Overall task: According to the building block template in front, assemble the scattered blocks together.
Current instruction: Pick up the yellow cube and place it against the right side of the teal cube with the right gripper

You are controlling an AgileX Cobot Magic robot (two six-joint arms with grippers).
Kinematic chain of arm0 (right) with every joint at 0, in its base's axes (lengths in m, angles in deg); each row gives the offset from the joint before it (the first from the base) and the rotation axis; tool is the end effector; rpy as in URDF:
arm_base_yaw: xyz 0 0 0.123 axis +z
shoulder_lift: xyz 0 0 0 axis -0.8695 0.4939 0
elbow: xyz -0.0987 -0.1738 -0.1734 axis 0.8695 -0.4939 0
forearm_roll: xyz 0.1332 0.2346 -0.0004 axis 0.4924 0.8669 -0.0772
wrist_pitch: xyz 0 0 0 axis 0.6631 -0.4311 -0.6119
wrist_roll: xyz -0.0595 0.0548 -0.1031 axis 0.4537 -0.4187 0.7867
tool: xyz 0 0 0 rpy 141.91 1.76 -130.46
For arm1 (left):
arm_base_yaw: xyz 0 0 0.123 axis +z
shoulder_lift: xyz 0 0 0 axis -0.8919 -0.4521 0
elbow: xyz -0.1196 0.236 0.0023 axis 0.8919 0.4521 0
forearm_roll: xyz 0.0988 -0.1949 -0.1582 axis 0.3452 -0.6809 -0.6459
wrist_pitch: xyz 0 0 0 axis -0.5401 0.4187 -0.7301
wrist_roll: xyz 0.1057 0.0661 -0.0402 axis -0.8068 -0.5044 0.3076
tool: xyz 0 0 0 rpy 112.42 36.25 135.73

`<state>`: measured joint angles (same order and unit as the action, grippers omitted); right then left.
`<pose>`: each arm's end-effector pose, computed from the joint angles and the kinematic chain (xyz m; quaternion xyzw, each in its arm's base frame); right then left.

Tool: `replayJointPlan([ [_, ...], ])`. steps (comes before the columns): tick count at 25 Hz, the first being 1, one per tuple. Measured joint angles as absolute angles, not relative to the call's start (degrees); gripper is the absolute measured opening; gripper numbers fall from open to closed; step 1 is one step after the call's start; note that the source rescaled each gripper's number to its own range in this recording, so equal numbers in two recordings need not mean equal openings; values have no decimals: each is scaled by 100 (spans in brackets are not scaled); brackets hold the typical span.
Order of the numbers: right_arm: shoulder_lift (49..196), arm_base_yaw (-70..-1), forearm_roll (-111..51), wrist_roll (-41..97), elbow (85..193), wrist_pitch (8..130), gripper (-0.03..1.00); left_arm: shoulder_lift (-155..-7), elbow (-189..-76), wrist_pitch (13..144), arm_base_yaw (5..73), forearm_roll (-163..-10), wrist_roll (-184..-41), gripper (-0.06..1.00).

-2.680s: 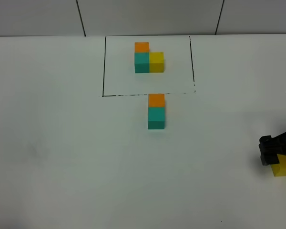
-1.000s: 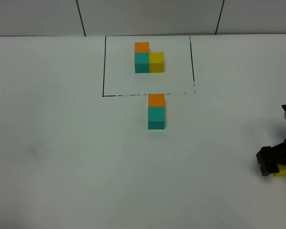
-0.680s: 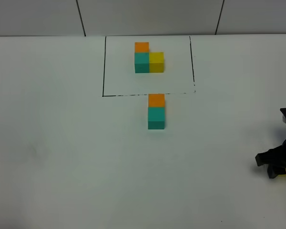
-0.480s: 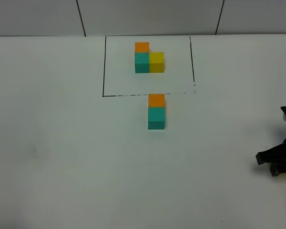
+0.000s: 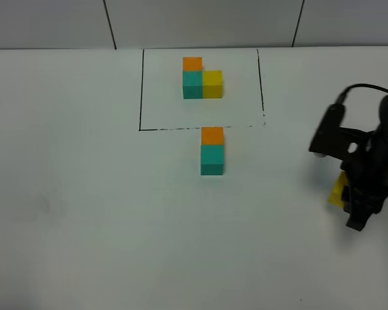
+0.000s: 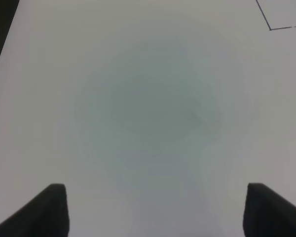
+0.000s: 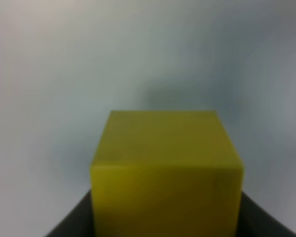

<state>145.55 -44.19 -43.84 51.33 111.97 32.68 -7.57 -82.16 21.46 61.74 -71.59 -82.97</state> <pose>0.2963 0.0760 0.0996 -0.5485 0.8335 -0.0521 0.0421 0.0658 0.0013 0.2703 0.0441 0.8491 0.0273 0.5256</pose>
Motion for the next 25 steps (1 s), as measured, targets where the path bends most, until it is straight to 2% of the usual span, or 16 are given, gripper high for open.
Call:
replayJointPlan([
  [5,15402,-3829,-4371,5868,12535,2527,0,-757,-8216,2146,6174,-7159,-8297,65],
  [12,16618,-3388,-4282,6268,14195,1881,0,-757,-8216,2146,6174,-7159,-8297,65],
  [17,17105,-3188,-4222,6381,14712,1850,0,-757,-8216,2146,6174,-7159,-8303,65],
  [25,17483,-3106,-4172,6453,14905,2126,0,-757,-8216,2146,6174,-7159,-8303,65],
])
